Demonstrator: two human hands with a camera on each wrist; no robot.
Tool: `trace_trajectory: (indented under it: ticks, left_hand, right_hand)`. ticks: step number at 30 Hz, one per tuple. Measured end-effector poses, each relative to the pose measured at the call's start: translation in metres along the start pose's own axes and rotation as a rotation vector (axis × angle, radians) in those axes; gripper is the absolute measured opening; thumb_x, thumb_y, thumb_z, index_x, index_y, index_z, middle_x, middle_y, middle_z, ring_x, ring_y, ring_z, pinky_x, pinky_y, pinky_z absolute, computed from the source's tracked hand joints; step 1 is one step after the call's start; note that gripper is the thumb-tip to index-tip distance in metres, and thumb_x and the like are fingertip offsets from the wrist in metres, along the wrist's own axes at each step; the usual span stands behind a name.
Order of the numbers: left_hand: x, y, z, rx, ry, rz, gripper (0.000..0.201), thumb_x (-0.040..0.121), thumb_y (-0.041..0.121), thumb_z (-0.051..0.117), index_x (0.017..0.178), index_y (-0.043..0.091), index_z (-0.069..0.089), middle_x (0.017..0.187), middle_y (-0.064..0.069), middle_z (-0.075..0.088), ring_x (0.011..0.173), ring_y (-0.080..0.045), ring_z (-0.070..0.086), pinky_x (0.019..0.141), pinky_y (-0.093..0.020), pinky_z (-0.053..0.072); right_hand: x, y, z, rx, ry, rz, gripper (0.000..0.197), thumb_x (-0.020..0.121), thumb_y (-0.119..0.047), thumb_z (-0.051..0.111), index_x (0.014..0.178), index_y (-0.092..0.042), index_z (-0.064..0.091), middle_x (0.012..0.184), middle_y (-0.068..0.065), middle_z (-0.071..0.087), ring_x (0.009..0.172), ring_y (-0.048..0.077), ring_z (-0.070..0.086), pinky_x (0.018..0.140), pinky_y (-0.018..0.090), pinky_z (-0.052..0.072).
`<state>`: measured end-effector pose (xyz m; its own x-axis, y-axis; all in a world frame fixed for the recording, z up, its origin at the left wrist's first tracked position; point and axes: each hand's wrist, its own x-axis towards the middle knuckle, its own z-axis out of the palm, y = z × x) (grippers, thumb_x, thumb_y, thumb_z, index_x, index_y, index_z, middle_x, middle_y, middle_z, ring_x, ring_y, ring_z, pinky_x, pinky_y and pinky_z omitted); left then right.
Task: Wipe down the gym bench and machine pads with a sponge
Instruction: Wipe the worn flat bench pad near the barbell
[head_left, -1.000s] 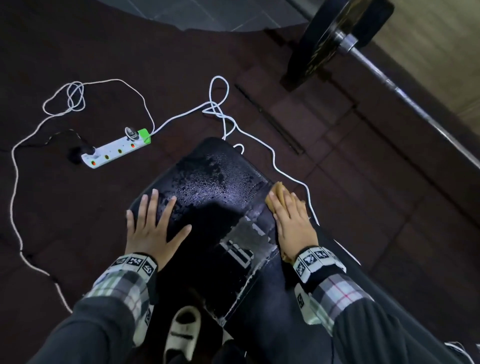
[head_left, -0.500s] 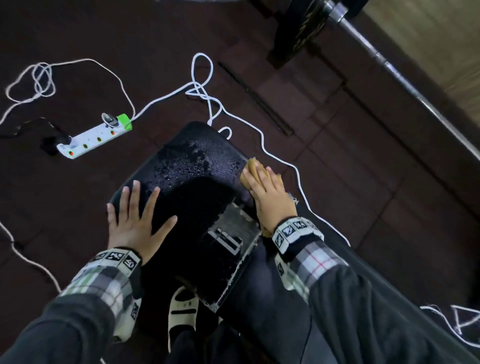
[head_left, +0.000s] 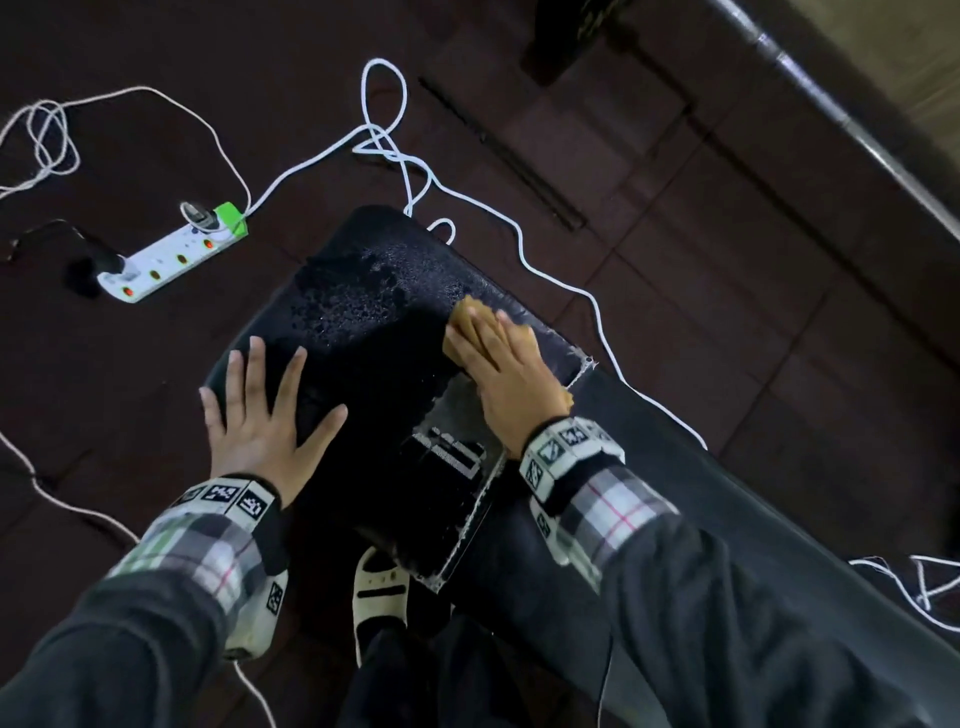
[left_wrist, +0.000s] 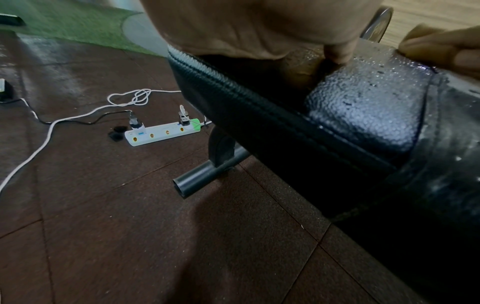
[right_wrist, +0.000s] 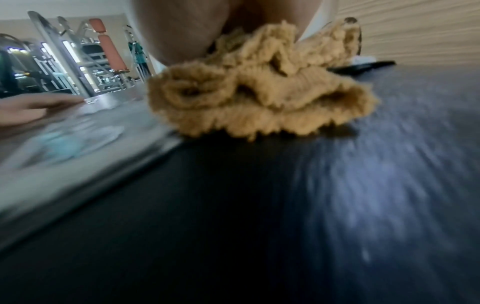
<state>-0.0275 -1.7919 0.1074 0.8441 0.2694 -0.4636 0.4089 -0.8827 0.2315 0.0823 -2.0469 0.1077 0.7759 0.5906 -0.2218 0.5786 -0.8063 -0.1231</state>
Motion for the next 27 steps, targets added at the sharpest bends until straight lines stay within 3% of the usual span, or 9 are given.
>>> trace_trajectory:
  ticks: [4,8,11,14,20,23,27]
  left_hand:
    - [0.001,-0.003,0.001,-0.005,-0.005,0.005,0.088,0.076,0.085,0.006,0.151,0.04,-0.006,0.157,0.008,-0.028,0.141,-0.008,-0.031,0.115,-0.044,-0.016]
    - [0.001,-0.004,0.001,-0.022,-0.01,0.019,0.087,0.077,0.085,0.008,0.151,0.041,-0.008,0.153,0.012,-0.033,0.137,-0.005,-0.035,0.115,-0.043,-0.018]
    - [0.0,-0.003,0.0,-0.035,-0.02,0.018,0.086,0.077,0.084,0.009,0.15,0.043,-0.008,0.149,0.015,-0.037,0.137,-0.004,-0.036,0.114,-0.042,-0.019]
    - [0.001,-0.003,-0.001,-0.026,-0.031,0.017,0.085,0.077,0.084,0.008,0.149,0.043,-0.01,0.146,0.017,-0.04,0.136,-0.004,-0.038,0.113,-0.041,-0.021]
    - [0.001,-0.001,-0.001,-0.022,-0.049,0.012,0.087,0.075,0.085,0.006,0.149,0.044,-0.01,0.145,0.017,-0.042,0.134,-0.003,-0.04,0.111,-0.038,-0.025]
    - [0.002,-0.003,-0.002,-0.011,-0.058,0.014,0.087,0.074,0.086,0.004,0.147,0.044,-0.016,0.144,0.016,-0.044,0.133,-0.003,-0.042,0.112,-0.039,-0.023]
    - [0.002,-0.003,-0.001,0.008,-0.058,-0.009,0.085,0.08,0.086,0.012,0.148,0.043,-0.014,0.147,0.014,-0.041,0.135,-0.004,-0.039,0.114,-0.042,-0.02]
  right_hand:
    - [0.014,0.018,-0.011,0.055,0.031,0.142,0.071,0.085,-0.008,0.05,0.148,-0.02,0.021,0.153,0.008,0.024,0.139,0.037,0.023,0.113,0.049,0.018]
    - [-0.022,0.021,0.001,0.072,0.144,0.263,0.072,0.084,-0.004,0.058,0.146,-0.018,0.026,0.15,0.01,0.03,0.136,0.038,0.029,0.112,0.047,0.02]
    - [-0.061,0.009,0.013,0.097,0.142,0.233,0.077,0.08,0.002,0.055,0.146,-0.021,0.024,0.153,0.007,0.024,0.139,0.036,0.023,0.114,0.045,0.013]
    - [-0.079,0.003,0.014,0.075,0.128,0.209,0.073,0.079,0.002,0.053,0.145,-0.019,0.029,0.153,0.007,0.026,0.139,0.036,0.024,0.114,0.045,0.015]
    - [-0.04,-0.005,0.003,0.063,0.087,0.274,0.077,0.078,-0.004,0.059,0.146,-0.021,0.028,0.152,0.006,0.028,0.139,0.036,0.025,0.113,0.049,0.019]
    - [-0.019,-0.026,0.0,0.028,0.02,0.216,0.078,0.077,-0.013,0.058,0.147,-0.022,0.025,0.152,0.006,0.028,0.139,0.037,0.023,0.113,0.054,0.018]
    - [-0.034,-0.055,0.006,0.14,0.02,0.048,0.079,0.077,-0.008,0.054,0.147,-0.028,0.023,0.154,0.002,0.023,0.143,0.034,0.013,0.114,0.051,0.005]
